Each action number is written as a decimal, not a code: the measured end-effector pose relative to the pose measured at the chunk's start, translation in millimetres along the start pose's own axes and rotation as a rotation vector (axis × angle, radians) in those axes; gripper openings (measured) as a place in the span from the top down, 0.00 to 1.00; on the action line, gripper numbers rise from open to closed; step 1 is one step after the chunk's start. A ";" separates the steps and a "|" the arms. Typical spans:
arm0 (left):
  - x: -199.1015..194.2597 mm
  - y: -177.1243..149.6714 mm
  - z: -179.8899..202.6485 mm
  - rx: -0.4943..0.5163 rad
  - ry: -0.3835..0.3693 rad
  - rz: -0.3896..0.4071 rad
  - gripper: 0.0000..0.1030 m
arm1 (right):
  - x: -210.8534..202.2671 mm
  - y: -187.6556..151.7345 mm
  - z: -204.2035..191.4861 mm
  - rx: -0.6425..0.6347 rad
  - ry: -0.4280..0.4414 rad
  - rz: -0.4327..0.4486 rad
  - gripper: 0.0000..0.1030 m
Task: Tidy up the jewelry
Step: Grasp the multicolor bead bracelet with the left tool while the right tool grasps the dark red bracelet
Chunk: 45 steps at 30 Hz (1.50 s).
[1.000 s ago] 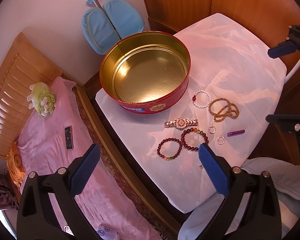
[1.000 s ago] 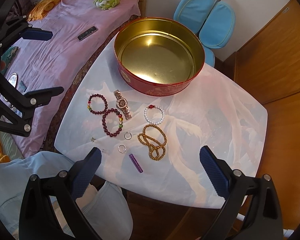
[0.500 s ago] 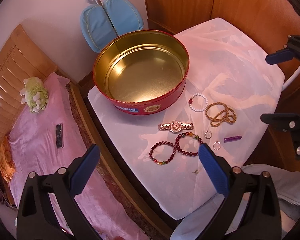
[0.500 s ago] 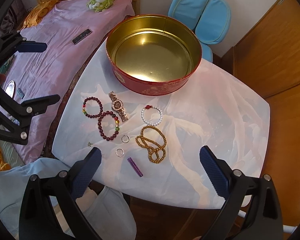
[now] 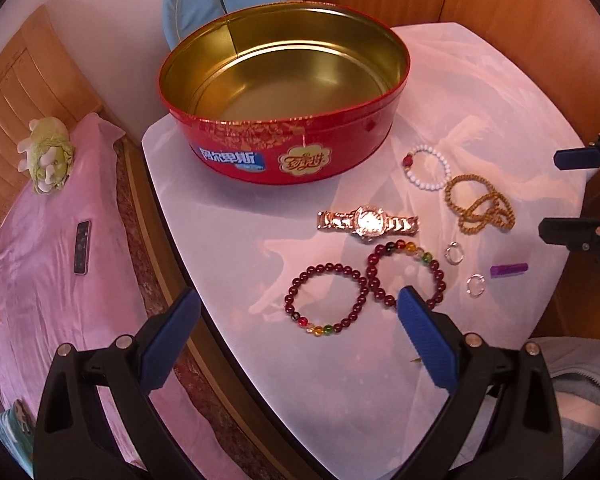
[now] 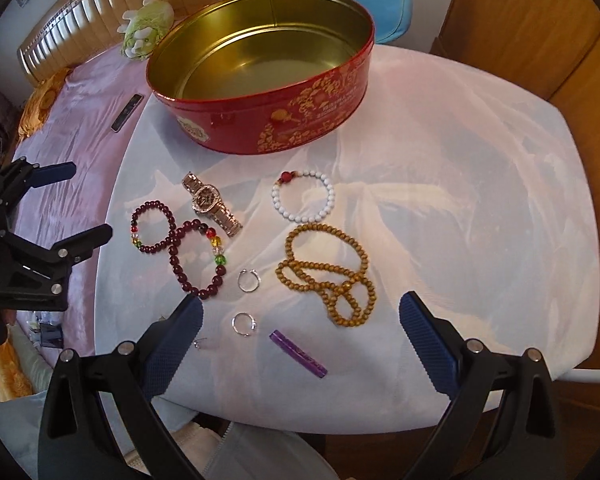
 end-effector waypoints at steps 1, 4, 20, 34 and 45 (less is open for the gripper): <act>3.4 -2.8 -0.4 0.016 0.004 0.000 0.07 | 3.0 -1.7 -4.8 -0.006 0.018 -0.002 0.04; 13.8 -8.9 0.8 0.062 0.001 0.005 0.07 | 10.9 -2.3 -23.5 -0.043 0.055 -0.001 0.04; 54.9 -14.5 -12.6 0.201 0.012 0.023 0.07 | 78.1 1.4 -76.7 -0.197 0.008 -0.037 0.31; 57.9 -26.5 -0.2 0.160 -0.105 0.054 0.93 | 98.5 -5.1 -101.8 -0.218 0.025 -0.035 0.90; -25.5 13.4 16.5 0.014 -0.158 0.230 0.93 | 4.9 30.1 -109.7 -0.107 0.163 0.228 0.90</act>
Point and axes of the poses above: each gripper's, at about its wrist camera, not at the fingertips, and x roughly the way its jaws point, z to its right, y to its top, the point moved 7 cm from there along x, roughly the way its jaws point, and after that the axes turned 12 degrees about z, right-handed, at the moved point
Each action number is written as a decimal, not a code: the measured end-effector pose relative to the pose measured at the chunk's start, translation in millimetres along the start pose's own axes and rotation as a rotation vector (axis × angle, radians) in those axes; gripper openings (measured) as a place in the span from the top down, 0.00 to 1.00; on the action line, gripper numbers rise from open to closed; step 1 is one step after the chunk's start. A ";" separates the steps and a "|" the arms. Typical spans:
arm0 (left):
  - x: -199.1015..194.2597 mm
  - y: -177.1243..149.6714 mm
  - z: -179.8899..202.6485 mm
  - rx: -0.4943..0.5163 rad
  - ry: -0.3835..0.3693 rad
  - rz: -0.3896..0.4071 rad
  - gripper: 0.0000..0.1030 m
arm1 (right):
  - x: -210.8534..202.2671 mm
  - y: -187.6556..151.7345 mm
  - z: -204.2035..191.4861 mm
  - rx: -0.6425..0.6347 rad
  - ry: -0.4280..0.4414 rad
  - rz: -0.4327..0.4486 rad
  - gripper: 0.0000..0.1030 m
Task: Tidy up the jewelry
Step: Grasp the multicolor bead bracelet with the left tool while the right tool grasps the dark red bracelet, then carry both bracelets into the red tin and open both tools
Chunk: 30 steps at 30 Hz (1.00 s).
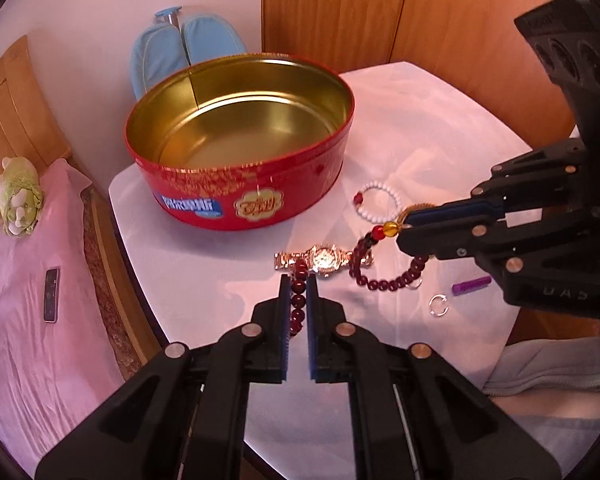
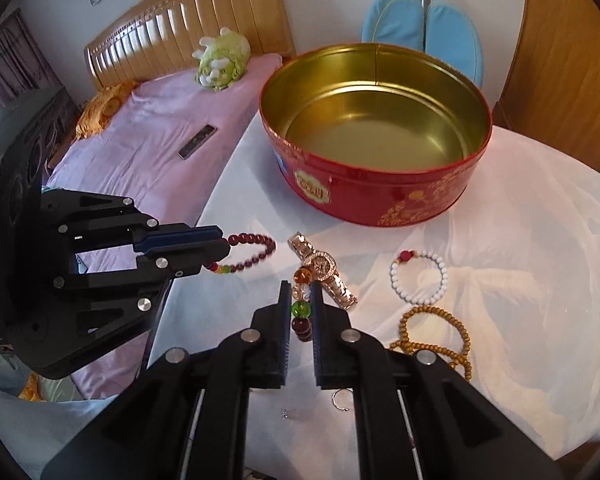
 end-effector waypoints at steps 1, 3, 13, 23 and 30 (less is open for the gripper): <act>-3.3 6.4 2.1 -0.003 0.008 0.012 0.93 | -7.9 4.0 3.9 0.001 -0.001 0.015 0.90; -9.5 19.2 5.7 -0.014 0.011 0.030 0.93 | -18.2 10.8 8.6 0.002 0.002 0.041 0.90; -14.5 42.5 18.3 -0.074 0.103 0.031 0.93 | -58.0 9.8 55.4 0.002 0.041 0.125 0.90; -20.7 61.5 41.2 -0.148 0.229 0.088 0.93 | -105.7 21.8 83.7 -0.098 0.137 0.205 0.90; -31.6 80.2 35.4 -0.159 0.301 0.095 0.93 | -106.1 44.6 95.5 -0.134 0.168 0.223 0.90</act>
Point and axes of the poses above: each gripper's, at about its wrist camera, not at the fingertips, and x roughly the way its jaws point, z to its right, y to its top, the point moved 7 cm from there along x, roughly the way its jaws point, and after that the axes turned 12 degrees about z, right-handed, at the moved point
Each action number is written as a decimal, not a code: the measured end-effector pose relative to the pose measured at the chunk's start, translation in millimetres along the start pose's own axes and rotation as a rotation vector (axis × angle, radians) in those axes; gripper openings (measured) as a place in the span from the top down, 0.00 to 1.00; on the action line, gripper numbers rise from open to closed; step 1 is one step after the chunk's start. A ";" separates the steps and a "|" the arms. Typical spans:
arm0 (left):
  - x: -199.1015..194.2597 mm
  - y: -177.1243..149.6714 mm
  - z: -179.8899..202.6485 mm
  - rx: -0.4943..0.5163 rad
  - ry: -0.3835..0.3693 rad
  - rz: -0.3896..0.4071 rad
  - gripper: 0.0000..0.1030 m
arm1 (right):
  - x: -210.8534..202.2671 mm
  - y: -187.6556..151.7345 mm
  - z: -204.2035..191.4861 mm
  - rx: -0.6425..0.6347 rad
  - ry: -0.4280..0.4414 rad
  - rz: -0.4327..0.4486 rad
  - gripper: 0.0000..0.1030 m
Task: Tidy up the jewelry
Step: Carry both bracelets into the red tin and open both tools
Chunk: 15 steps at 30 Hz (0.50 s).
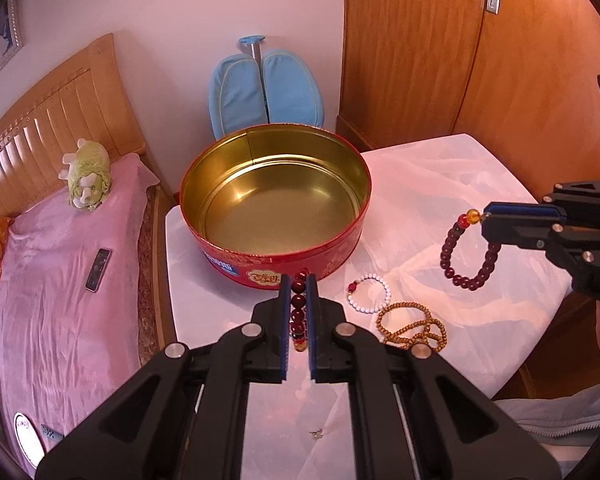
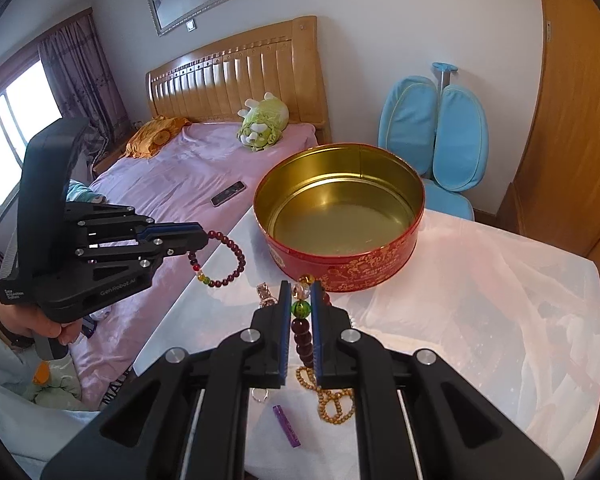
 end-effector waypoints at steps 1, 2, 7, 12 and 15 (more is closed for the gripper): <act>0.0 5.0 -1.7 0.014 0.009 0.005 0.93 | 2.1 5.5 3.2 0.007 0.007 0.005 0.90; 0.9 10.1 -3.9 0.025 0.016 0.008 0.93 | 4.9 11.6 7.2 0.011 0.004 0.011 0.90; 24.6 40.4 -18.3 0.062 0.005 0.021 0.93 | 26.5 38.0 27.5 0.023 -0.018 0.011 0.90; 68.3 66.2 -35.8 0.072 -0.025 0.008 0.93 | 66.5 60.4 49.8 0.018 -0.063 -0.037 0.90; 98.1 72.6 -45.3 0.074 -0.051 -0.022 0.93 | 92.7 71.0 61.0 0.003 -0.079 -0.063 0.90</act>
Point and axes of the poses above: each gripper's, at about its wrist camera, not at the fingertips, and x roughly the way its jaws point, z to its right, y to its top, the point moved 7 cm from there along x, roughly the way its jaws point, and after that the axes turned 12 degrees about z, right-handed, at the moved point
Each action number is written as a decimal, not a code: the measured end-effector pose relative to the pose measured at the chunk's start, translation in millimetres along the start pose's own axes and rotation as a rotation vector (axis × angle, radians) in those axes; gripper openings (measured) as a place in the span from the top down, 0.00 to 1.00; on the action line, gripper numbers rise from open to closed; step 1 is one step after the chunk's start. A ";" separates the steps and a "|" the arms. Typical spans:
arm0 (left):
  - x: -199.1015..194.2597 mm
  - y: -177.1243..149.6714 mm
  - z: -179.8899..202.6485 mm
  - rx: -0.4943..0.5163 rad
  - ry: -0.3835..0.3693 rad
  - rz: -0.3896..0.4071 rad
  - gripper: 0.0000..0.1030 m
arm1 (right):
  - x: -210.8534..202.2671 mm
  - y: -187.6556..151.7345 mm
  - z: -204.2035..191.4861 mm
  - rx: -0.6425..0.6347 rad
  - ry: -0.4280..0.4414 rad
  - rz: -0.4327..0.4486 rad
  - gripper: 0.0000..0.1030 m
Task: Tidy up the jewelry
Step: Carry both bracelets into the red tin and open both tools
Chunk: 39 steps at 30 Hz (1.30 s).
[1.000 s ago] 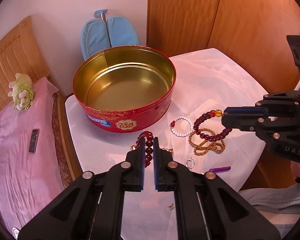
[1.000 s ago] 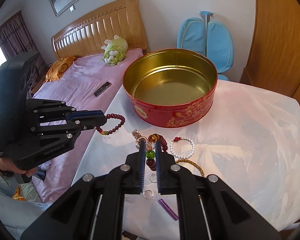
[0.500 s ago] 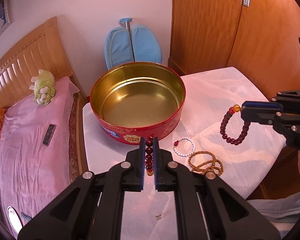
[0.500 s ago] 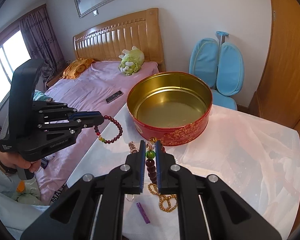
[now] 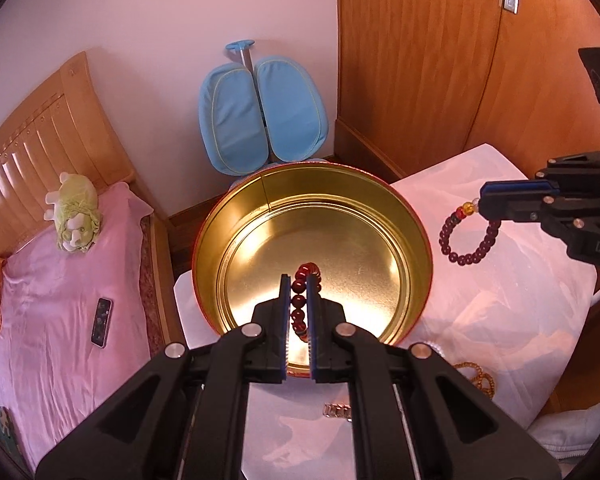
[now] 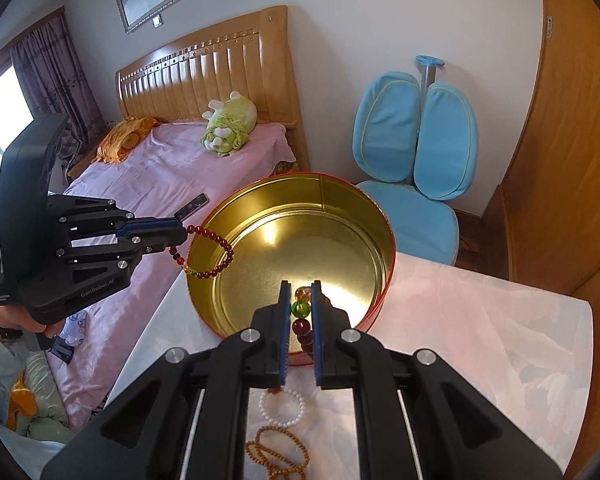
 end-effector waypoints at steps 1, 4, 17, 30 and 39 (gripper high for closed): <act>9.9 0.8 -3.3 -0.002 -0.010 -0.013 0.93 | 7.5 -0.3 2.0 -0.006 0.001 -0.008 0.90; 34.3 -2.4 -7.9 -0.012 -0.063 -0.060 0.93 | 31.7 2.2 0.5 -0.031 0.030 -0.036 0.90; 134.0 -58.1 -0.7 0.133 -0.197 -0.373 0.93 | 153.4 -60.3 -2.7 -0.113 0.162 -0.433 0.90; 154.9 -59.2 -16.1 0.203 -0.205 -0.451 0.93 | 171.0 -49.5 16.0 -0.127 0.191 -0.479 0.90; 164.5 -66.4 -14.4 0.227 -0.193 -0.459 0.93 | 174.4 -49.6 10.7 -0.116 0.181 -0.472 0.90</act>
Point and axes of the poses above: each gripper's, at about its wrist camera, not at the fingertips, and x roughly the way its jaws point, z to its right, y to its top, the point moved 7 cm from there along x, roughly the way its jaws point, and after that the axes turned 12 degrees about z, right-handed, at the moved point
